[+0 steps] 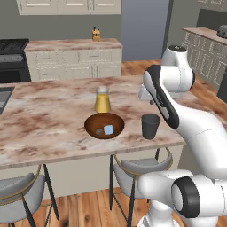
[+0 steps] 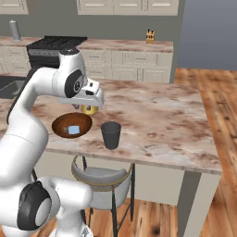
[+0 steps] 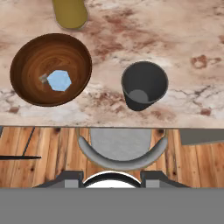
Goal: There are two ice cubes in the ice bowl. Place both ice cubes in the glass cup.
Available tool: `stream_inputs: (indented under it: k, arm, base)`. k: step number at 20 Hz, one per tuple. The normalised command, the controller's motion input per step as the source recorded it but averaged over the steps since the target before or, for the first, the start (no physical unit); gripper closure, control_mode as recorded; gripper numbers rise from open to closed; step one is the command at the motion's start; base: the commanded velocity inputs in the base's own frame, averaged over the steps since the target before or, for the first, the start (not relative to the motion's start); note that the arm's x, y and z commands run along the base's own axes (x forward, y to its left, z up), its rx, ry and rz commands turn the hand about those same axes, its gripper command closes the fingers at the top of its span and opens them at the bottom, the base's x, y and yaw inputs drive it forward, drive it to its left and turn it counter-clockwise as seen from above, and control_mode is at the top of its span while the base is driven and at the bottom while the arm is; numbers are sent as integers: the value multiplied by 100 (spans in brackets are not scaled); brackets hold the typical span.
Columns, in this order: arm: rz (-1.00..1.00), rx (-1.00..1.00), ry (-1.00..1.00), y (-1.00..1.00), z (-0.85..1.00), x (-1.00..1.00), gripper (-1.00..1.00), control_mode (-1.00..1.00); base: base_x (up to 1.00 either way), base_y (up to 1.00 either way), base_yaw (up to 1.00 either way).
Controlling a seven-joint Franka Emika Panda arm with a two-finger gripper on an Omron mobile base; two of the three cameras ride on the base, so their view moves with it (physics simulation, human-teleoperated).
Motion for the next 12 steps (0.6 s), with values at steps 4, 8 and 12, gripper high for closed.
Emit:
stream_inputs:
  k: [4, 8, 12]
  arm:
    - [0, 0, 0, 29, -12, 0, -100, -100]
    - [0, 0, 0, 87, -26, 5, -100, -100]
    - [0, 0, 0, 99, -25, 24, -100, -100]
  base:
    - [0, 0, 0]
    - [0, 0, 0]
    - [0, 0, 0]
